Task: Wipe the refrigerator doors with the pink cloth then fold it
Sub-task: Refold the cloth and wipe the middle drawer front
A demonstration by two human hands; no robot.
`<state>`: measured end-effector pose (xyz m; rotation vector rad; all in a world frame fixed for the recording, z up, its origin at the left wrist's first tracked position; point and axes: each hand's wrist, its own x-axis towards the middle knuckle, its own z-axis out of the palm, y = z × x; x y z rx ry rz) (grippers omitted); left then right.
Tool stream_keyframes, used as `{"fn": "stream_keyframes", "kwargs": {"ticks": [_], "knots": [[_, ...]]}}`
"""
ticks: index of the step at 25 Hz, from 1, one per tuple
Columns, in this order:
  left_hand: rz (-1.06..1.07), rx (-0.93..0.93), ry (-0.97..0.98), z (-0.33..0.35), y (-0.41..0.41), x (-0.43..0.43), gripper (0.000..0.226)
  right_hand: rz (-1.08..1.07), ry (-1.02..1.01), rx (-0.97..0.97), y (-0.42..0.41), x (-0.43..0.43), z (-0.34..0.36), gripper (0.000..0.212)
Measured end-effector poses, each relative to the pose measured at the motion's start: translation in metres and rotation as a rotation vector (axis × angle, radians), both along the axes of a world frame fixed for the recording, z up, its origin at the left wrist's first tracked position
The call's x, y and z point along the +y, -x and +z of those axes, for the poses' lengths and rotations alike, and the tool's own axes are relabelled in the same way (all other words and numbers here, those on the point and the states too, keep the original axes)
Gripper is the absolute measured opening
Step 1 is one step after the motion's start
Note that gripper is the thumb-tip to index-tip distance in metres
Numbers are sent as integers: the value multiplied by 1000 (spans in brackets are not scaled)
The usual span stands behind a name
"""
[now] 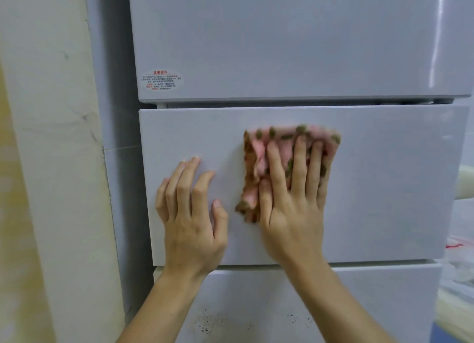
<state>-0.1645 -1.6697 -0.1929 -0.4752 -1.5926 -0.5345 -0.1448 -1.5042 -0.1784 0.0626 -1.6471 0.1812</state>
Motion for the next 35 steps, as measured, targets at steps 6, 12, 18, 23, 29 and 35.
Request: {"fn": "stream_keyframes", "kwargs": {"ticks": [6,12,18,23,29,35], "knots": [[-47,-39,46,-8,-5,20,53,69,-180,-127,-12,35,-104,52],[-50,-19,-8,-2,-11,41,51,43,-44,64,-6,50,15,51],[-41,-11,-45,3,-8,45,56,-61,75,94,-4,55,64,68],[48,-21,16,-2,-7,54,56,-5,68,108,-4,58,8,52],[84,-57,9,0,-12,71,61,3,-34,-36,-25,104,-89,56],[51,-6,54,12,-18,99,61,-101,63,51,-20,125,35,66]]}}
